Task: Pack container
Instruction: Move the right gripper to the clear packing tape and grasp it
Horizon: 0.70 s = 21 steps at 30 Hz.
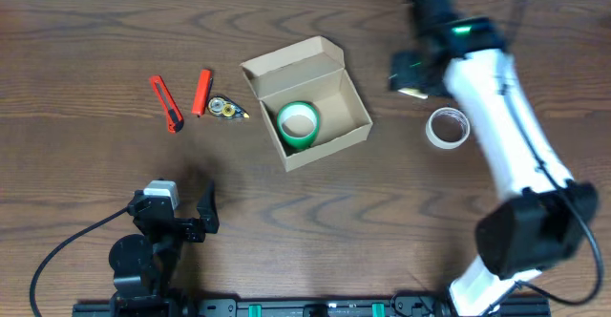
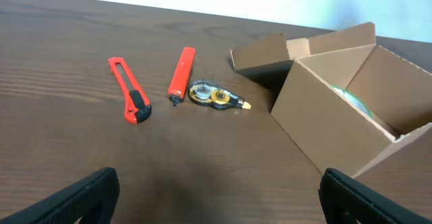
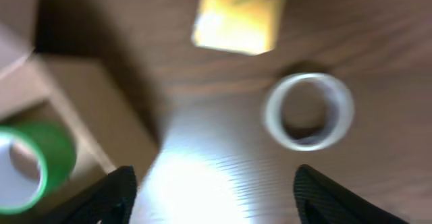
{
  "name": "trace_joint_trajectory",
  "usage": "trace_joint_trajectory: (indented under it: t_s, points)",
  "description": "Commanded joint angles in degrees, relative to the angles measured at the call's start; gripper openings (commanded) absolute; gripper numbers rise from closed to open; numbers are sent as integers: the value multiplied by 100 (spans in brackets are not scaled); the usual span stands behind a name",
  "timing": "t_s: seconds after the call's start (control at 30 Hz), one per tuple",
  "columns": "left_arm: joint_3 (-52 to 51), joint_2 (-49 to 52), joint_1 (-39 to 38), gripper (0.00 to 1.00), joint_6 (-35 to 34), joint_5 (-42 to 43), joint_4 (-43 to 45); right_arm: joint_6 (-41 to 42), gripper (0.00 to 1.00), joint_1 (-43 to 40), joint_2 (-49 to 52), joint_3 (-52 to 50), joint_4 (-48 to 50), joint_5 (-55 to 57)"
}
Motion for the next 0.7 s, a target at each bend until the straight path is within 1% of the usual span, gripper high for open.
trace_joint_trajectory:
  t_s: [0.0,0.07,0.13,0.2,0.37,0.47,0.5,0.6,0.67]
  points:
    - [-125,-37,37,95,83,20,-17,-411,81,-479,20,20,-33,-603]
    - [-125,-37,37,96,83,22,-17,-435,82,-634,20,20,-72,-485]
    - [-125,-37,35,95,83,20,-17,-435,82,-769,26,-39,-116,-98]
    - [-127,-37,35,96,83,20,-17,-435,81,-890,26,-184,-107,-24]
    - [-127,-37,35,95,83,20,-17,-365,79,-1224,26,-1093,361,-83]
    - [-127,-37,35,95,83,20,-17,-326,75,-1285,26,-1683,780,-155]
    - [-125,-37,37,96,83,22,-17,-328,71,-1283,26,-1823,907,-151]
    - [-125,-37,35,95,83,20,-17,-341,65,-1252,26,-2175,1342,-149]
    - [-127,-37,35,96,83,20,-17,-402,62,-1209,26,-2369,1626,-153]
